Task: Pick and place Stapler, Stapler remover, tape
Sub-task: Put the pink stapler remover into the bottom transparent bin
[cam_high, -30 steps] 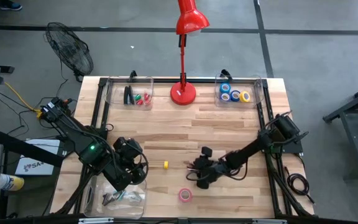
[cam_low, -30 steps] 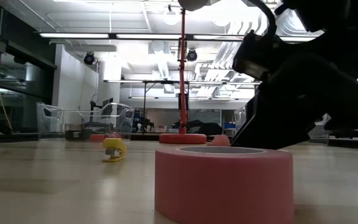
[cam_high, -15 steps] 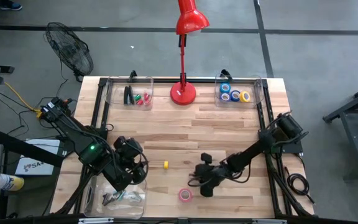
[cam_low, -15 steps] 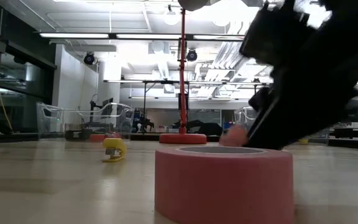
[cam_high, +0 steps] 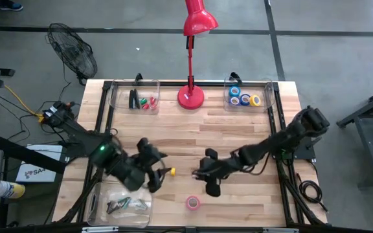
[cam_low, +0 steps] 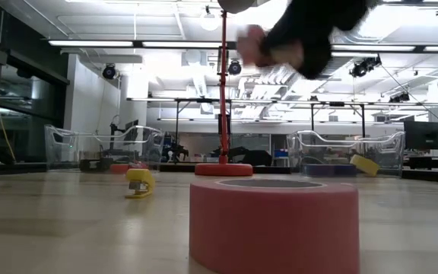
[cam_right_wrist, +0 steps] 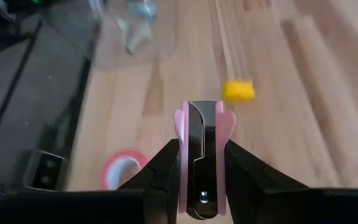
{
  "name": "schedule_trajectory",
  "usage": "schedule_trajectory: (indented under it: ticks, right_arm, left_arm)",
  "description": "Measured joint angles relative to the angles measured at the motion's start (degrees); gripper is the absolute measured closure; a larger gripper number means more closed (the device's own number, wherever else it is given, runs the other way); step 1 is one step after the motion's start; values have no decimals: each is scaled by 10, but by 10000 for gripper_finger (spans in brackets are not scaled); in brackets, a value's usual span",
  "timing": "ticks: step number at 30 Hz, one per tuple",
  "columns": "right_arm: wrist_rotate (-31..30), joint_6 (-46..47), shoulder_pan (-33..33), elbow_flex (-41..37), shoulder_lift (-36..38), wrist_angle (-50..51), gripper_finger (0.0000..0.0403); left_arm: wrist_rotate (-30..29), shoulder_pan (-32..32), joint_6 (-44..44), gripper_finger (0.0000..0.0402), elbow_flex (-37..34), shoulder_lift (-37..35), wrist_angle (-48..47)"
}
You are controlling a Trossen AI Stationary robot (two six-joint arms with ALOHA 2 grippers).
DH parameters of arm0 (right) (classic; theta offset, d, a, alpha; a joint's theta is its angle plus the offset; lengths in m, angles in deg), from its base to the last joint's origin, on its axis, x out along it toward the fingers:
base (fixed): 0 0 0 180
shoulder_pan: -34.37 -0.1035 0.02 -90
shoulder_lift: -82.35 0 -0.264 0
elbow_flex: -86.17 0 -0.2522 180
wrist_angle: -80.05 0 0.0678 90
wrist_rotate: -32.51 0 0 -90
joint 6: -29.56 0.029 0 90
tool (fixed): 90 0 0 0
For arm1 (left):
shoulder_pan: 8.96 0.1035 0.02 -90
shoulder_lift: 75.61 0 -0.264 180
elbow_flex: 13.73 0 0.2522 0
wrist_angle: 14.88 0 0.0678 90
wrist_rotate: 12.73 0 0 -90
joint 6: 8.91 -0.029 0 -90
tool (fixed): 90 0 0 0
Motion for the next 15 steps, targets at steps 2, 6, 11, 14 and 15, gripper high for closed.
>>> schedule_trajectory:
  ticks: [2,6,11,14,15]
  right_arm:
    - [14,-17,10,18,24,27,320]
    - [35,-60,31,49,69,94,320]
    - [37,-83,58,60,131,156,320]
    - [45,-91,71,60,161,177,320]
    - [49,-94,75,60,170,176,320]
  left_arm:
    - [24,23,-16,161,0,0,19]
    - [50,66,-43,161,0,0,45]
    - [77,105,-103,161,0,0,73]
    - [96,122,-125,161,0,0,97]
    - [95,125,-131,161,0,0,107]
